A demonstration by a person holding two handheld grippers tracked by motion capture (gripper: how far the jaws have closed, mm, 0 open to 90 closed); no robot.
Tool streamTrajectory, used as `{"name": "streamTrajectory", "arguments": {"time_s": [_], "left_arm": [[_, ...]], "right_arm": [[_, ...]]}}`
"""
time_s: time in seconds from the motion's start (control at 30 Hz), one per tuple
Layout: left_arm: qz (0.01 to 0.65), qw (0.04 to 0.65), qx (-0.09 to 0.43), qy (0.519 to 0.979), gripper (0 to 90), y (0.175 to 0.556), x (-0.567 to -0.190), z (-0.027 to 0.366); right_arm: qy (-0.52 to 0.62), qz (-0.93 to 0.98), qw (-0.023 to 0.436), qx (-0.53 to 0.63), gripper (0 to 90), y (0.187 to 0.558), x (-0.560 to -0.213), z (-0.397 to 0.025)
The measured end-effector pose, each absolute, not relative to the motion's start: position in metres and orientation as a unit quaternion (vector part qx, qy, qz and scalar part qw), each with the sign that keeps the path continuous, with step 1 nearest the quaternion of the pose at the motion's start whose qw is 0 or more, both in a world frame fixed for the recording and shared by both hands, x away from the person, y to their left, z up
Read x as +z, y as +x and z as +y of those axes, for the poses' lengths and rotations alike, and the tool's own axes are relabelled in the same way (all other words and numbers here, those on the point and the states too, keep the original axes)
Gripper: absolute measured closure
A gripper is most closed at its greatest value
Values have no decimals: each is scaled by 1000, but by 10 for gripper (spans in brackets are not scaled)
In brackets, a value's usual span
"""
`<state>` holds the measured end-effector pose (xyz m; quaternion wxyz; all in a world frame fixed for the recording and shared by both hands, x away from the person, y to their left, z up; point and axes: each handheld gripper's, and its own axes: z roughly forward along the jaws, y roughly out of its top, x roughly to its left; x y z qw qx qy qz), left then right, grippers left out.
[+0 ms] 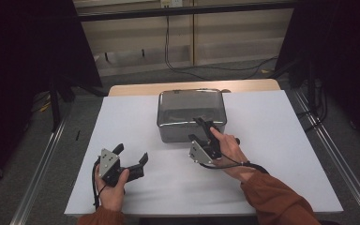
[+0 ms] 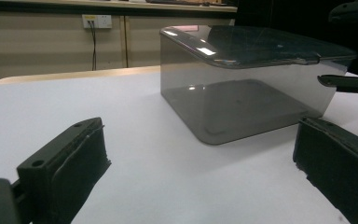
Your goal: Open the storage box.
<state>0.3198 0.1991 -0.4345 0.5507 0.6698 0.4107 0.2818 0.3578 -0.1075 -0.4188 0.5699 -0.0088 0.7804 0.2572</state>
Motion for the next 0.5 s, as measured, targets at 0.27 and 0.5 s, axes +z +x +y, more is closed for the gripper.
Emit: {"name": "streamTrajectory", "arguments": {"time_s": [0.27, 0.5], "left_arm": [[410, 549, 281, 672, 25, 320, -435, 200], [410, 549, 281, 672, 25, 320, -435, 200]], "right_arm": [[-19, 788, 575, 218, 462, 360, -422, -104], [-34, 788, 583, 197, 566, 358, -428, -101]]}}
